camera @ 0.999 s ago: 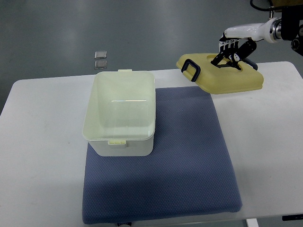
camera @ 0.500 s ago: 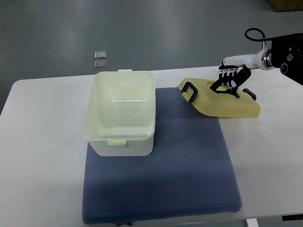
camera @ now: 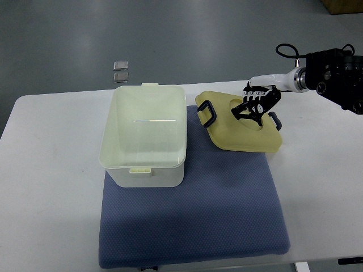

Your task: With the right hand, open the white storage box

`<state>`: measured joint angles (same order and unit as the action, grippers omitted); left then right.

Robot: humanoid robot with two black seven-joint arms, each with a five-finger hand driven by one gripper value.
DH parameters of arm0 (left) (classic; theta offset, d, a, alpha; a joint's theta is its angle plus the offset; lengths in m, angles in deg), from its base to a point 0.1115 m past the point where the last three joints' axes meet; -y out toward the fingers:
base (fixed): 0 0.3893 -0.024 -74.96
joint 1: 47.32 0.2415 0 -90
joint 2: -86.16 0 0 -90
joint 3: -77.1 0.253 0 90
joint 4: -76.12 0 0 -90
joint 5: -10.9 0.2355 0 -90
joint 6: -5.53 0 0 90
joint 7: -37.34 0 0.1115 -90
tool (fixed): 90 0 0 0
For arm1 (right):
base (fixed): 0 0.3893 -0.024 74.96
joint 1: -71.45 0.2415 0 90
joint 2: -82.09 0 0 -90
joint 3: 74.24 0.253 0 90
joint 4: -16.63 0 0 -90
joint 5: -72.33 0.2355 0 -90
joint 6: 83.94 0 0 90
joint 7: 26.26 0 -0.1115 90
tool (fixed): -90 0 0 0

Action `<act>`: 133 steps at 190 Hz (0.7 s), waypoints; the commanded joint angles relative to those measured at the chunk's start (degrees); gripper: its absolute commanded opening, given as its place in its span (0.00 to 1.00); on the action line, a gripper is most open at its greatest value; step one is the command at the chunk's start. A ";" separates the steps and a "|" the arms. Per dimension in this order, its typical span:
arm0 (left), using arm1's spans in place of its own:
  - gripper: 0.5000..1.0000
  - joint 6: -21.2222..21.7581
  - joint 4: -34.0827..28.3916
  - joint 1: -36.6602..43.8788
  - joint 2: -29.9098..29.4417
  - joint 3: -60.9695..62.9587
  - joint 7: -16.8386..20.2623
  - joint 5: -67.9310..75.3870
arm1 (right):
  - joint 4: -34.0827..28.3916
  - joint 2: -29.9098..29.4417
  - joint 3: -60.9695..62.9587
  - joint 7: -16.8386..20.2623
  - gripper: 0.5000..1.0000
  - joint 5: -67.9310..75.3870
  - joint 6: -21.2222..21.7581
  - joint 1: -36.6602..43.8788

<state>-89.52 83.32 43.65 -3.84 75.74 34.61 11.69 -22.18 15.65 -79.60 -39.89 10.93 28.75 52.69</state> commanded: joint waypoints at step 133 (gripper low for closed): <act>1.00 0.05 0.00 0.00 0.00 0.04 0.00 -0.01 | -0.12 -0.71 0.52 -0.26 0.79 -0.73 -0.36 0.04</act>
<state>-89.49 83.32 43.65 -3.84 75.76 34.61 11.69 -22.38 14.58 -79.20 -40.15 10.06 28.47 51.63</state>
